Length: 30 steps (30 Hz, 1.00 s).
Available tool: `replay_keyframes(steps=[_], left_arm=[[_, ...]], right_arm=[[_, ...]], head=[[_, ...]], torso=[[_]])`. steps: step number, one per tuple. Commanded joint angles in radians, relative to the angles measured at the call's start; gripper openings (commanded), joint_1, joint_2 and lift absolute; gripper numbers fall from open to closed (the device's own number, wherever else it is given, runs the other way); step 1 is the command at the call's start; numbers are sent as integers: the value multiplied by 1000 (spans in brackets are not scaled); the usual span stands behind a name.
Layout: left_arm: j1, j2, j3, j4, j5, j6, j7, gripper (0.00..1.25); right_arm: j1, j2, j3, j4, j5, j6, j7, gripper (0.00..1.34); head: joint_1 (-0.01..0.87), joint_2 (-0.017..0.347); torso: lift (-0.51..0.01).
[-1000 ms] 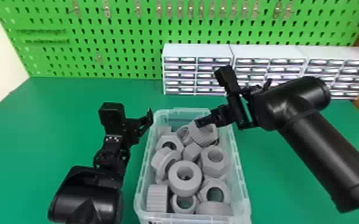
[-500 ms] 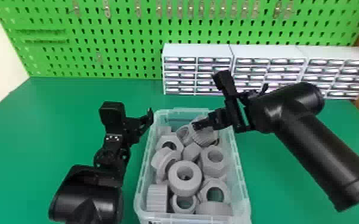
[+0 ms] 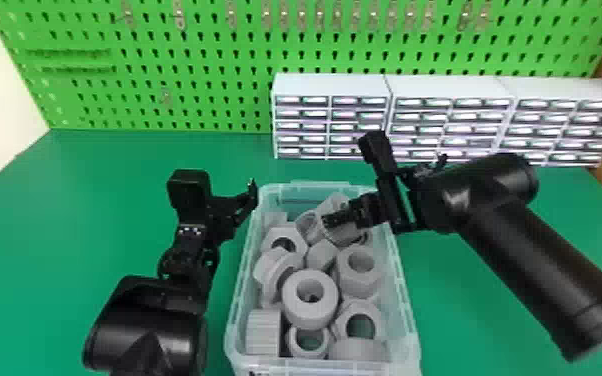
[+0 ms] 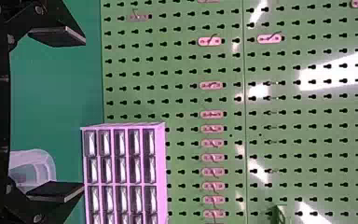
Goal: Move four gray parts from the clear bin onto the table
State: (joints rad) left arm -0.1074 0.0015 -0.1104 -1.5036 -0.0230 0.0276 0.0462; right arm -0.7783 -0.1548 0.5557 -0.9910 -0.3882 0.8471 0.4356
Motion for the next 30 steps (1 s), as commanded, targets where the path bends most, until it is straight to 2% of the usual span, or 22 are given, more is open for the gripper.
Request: replay_keyframes(steps=[1,7,19,30], left_arm=[[-1,0,-2,0,0,0,0,1068],[0,0,0,0,0,0,0,1068],[2,0,1,2,3,0,1,1068],[3,2,5,0,5,-3,1,1068]], right_arm=[[-1,0,4,11,-4,-5,0,905],[-1,0,7,15,-20,-10,0,868],[-3,-2,12,17,-46,6,0,325],[-4,-2,9,8,-57,46,0,302]], head=[[693,72],[693,72],[693,72],[693,72]], torso=[[-52],[-52],[-52],[-52]])
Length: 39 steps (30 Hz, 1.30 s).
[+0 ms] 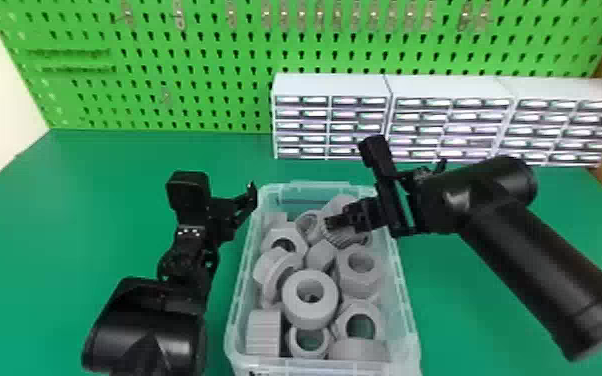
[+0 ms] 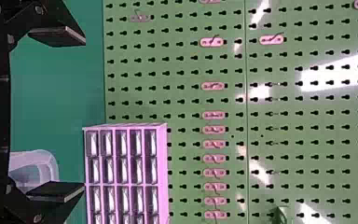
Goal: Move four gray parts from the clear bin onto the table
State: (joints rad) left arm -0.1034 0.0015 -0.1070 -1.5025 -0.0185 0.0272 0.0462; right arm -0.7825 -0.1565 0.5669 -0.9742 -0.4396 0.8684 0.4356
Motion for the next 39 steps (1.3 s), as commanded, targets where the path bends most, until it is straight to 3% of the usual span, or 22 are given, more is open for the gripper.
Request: replay_keyframes(steps=[1,24,39], left_arm=[[1,2,1,-1,0,-3,0,1068],[5,6,4,-1,6,-9,1,1068],[10,14,6,-1,11,-12,1,1068]], right_arm=[[0,0,-2,-14,-5,31,0,302],[-14,2,-22,-150,-5,184,-72,302],[-21,-1,-48,-265,12,265,-75,302]], head=[[693,72],[693,72],[693,72]], torso=[[-52],[-52],[-52]])
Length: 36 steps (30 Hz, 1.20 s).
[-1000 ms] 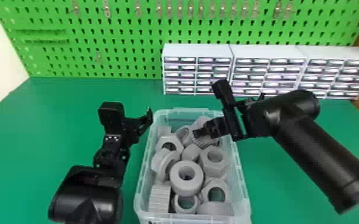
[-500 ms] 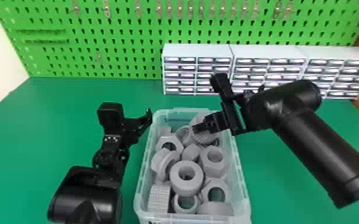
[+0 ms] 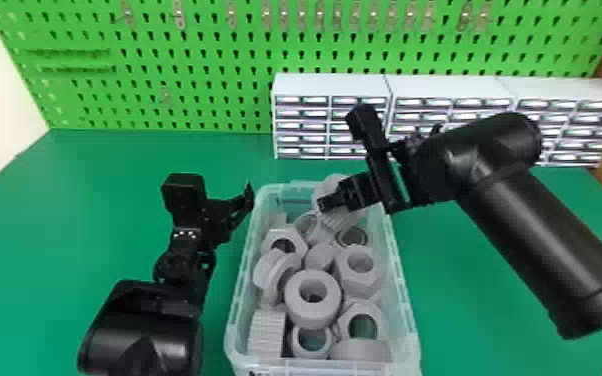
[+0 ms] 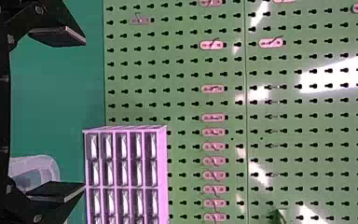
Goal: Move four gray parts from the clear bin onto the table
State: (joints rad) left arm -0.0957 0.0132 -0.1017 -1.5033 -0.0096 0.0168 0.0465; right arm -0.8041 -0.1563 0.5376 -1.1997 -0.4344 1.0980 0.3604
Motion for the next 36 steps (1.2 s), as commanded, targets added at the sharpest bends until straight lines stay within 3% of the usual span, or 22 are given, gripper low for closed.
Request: replay_keyframes(steps=[1,20,36], left_arm=[[2,4,0,0,2,-1,0,1068],[13,13,4,0,13,-3,1,1068],[16,14,0,0,13,-3,1,1068]], right_arm=[[0,-2,-27,-58,13,51,0,302],[28,-11,-159,-308,144,256,0,302],[83,-25,-271,-416,292,355,0,302]], head=[[693,72],[693,72],[693,72]], torso=[[-52],[-52],[-52]])
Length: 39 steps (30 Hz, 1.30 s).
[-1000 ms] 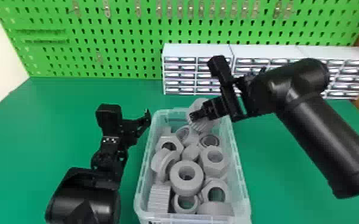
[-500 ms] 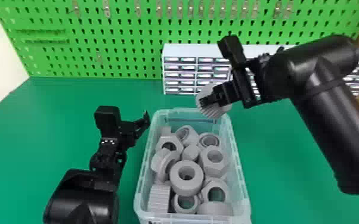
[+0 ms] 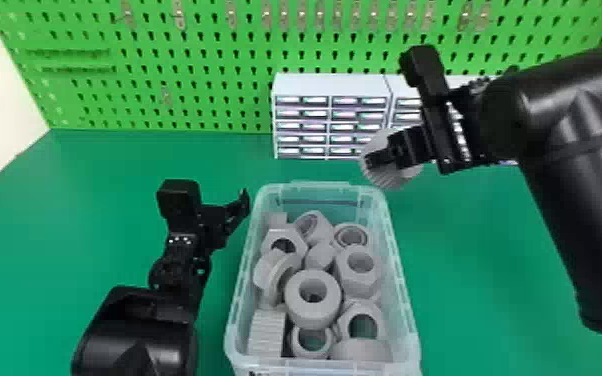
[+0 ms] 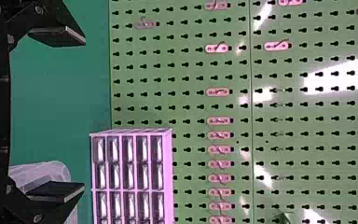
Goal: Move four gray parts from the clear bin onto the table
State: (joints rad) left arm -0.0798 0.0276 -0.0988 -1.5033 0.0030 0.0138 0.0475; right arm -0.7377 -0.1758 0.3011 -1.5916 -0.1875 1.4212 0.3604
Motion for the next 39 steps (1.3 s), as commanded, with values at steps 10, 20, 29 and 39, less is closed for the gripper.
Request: replay_keyframes(steps=[10,20,29,39], left_arm=[[-2,-1,-4,0,0,0,0,1068],[-9,-1,-10,0,0,0,2,1068],[-12,-1,-21,5,0,0,11,1068],[-17,-1,-25,8,0,0,12,1068]], right_arm=[[64,-17,-117,-48,112,76,0,302],[104,-25,-158,-50,174,84,0,302],[139,-31,-206,-13,201,58,0,302],[152,-34,-201,114,189,16,0,302]], head=[[693,72],[693,72],[693,72],[693,72]], torso=[[-52],[-52],[-52],[-52]])
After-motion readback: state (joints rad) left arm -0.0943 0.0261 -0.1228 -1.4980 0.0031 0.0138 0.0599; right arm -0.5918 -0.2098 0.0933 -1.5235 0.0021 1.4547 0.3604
